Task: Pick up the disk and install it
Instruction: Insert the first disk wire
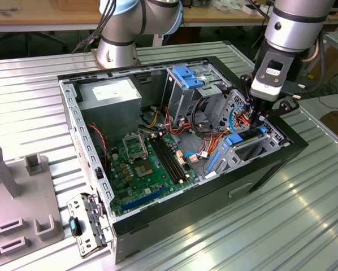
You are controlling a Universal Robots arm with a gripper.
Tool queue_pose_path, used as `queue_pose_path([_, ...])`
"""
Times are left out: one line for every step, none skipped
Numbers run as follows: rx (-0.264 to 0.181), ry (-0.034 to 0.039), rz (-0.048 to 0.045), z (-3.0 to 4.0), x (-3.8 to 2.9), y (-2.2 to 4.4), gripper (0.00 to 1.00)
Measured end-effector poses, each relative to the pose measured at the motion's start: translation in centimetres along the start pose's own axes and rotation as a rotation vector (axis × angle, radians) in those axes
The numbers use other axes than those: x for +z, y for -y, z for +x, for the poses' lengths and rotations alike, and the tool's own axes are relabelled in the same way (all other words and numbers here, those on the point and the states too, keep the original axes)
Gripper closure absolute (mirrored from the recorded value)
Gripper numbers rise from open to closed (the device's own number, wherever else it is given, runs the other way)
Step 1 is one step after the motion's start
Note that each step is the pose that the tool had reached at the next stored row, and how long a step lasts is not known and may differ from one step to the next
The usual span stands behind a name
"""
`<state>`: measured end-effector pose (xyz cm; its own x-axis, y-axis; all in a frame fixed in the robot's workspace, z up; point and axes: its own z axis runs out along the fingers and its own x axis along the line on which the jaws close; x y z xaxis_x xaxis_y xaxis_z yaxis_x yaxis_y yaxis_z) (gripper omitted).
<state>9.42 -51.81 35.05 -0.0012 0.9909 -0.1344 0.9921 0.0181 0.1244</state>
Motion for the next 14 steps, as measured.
queue_pose_path([0.002,0.0002,-0.0003,0.01,0.05,0.00,0.84])
queue_pose_path([0.005,0.0009,0.0001,0.02,0.12,0.01,0.84])
queue_pose_path([0.009,0.0012,0.0005,0.02,0.18,0.02,0.84])
queue_pose_path([0.010,0.0014,0.0007,-0.06,0.22,0.03,0.84])
queue_pose_path([0.010,0.0003,0.0007,-0.17,0.26,0.04,0.84])
queue_pose_path([0.010,0.0000,-0.0003,-0.24,0.32,0.05,0.84])
queue_pose_path([0.010,-0.0001,-0.0017,-0.35,0.34,0.05,0.84])
queue_pose_path([0.010,-0.0007,-0.0019,-0.43,0.35,0.06,0.84])
queue_pose_path([0.010,-0.0007,-0.0019,-0.45,0.35,0.06,0.84])
queue_pose_path([0.010,-0.0008,-0.0019,-0.44,0.36,0.06,0.84])
queue_pose_path([0.009,-0.0008,-0.0021,-0.44,0.38,0.06,0.84])
queue_pose_path([0.007,-0.0012,-0.0024,-0.44,0.41,0.07,0.84])
queue_pose_path([-0.001,-0.0022,-0.0034,-0.44,0.45,0.09,0.84])
queue_pose_path([-0.002,-0.0024,-0.0036,-0.43,0.48,0.11,0.84])
